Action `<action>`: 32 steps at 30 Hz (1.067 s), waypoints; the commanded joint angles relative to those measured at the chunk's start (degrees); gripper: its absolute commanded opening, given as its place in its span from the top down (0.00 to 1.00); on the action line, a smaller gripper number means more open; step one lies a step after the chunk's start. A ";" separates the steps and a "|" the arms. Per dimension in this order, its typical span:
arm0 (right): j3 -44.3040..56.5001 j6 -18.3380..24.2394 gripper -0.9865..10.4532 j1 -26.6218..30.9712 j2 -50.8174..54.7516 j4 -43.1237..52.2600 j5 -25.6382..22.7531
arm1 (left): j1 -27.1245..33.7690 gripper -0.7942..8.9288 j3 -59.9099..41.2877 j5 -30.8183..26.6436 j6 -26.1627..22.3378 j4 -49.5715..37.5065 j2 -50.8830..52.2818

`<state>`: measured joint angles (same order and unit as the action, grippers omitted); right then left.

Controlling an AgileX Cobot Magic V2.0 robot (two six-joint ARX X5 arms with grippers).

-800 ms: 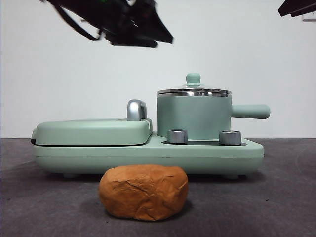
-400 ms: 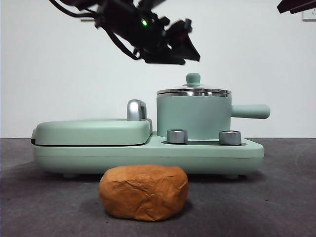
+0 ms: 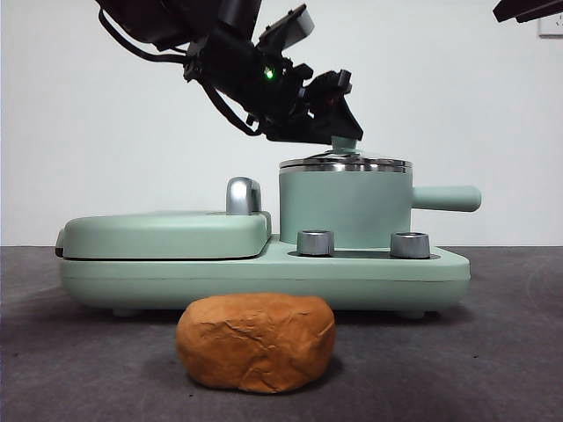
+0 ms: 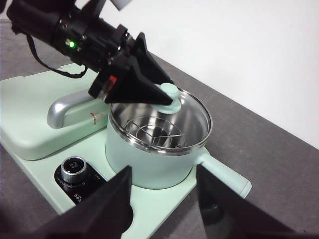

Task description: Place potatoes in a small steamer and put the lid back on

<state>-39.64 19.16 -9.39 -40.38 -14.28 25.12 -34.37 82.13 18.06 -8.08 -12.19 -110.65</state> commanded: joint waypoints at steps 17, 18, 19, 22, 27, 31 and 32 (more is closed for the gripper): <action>-0.76 -0.83 0.73 -0.24 -0.31 0.59 -0.07 | -0.52 0.91 1.60 -0.15 -0.90 -0.79 -1.55; -0.76 -0.83 0.73 -0.24 -0.31 0.59 -0.07 | -0.52 0.91 1.60 -0.15 -0.90 -0.98 -1.55; -0.76 -0.83 0.73 -0.24 -0.31 0.59 -0.04 | -0.52 0.91 1.62 -0.15 -0.90 -1.20 -1.55; -0.76 -0.83 0.73 -0.24 -0.31 0.57 -0.04 | -0.52 0.91 1.86 -0.15 -0.87 -2.08 -1.22; -0.76 -0.96 0.73 -0.24 -0.31 0.55 -0.07 | -0.46 0.91 2.03 -0.15 -0.87 -4.15 0.59; -0.76 -0.96 0.73 -0.26 -0.31 0.55 -0.07 | -0.46 0.91 2.10 -0.15 -0.85 -4.04 2.95; -0.76 -0.96 0.73 -0.24 -0.31 0.55 -0.07 | -0.46 0.91 2.10 -0.15 -0.81 -3.96 3.76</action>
<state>-39.64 19.05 -9.39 -40.38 -14.28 25.10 -34.37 82.13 17.87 -8.36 -13.85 -109.06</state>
